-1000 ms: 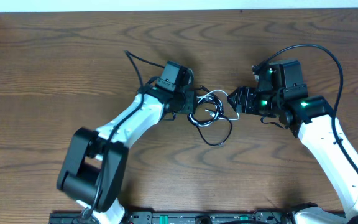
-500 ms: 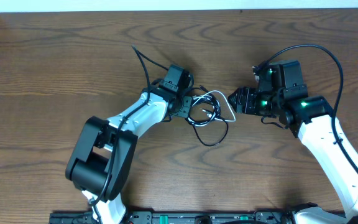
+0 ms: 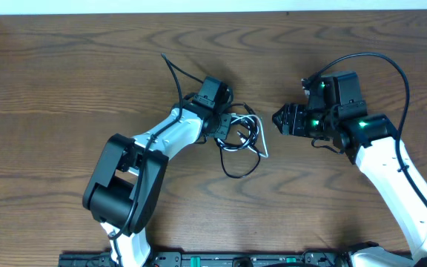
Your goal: Untangle cables
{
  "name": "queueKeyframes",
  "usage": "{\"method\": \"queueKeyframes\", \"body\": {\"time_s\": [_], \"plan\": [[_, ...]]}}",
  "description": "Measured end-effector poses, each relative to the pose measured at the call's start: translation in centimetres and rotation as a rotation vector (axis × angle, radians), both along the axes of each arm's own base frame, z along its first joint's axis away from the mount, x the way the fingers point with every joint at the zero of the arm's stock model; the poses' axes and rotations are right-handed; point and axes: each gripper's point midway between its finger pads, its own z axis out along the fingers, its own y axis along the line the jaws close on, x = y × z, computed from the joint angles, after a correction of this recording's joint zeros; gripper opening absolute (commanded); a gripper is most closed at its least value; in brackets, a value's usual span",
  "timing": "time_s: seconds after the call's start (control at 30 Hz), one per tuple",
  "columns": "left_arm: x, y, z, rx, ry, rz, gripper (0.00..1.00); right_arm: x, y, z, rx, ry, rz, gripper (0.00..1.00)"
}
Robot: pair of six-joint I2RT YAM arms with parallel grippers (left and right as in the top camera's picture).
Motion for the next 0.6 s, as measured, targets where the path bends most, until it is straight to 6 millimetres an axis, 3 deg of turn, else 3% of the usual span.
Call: {"method": "queueKeyframes", "body": {"time_s": [0.1,0.17,0.27,0.43,0.6], "plan": [[-1.3,0.2,0.7,-0.013,0.043,0.007,0.08,0.0,0.1,0.0,0.004,0.0,0.002,0.65],[-1.5,-0.2,2.5,-0.059,0.03,0.014,0.07,0.1,0.4,0.3,0.02,-0.009,0.013,0.65],[-1.3,-1.5,8.4,-0.185,-0.066,0.014,0.07,0.3,1.4,1.1,0.072,-0.041,0.059,0.64],[-2.1,-2.6,16.0,-0.348,-0.183,-0.003,0.07,-0.1,3.7,2.6,0.166,-0.08,0.163,0.63],[-3.1,-3.5,17.1,-0.43,-0.145,-0.004,0.07,-1.0,5.2,3.2,0.211,-0.079,0.229,0.56]]}}
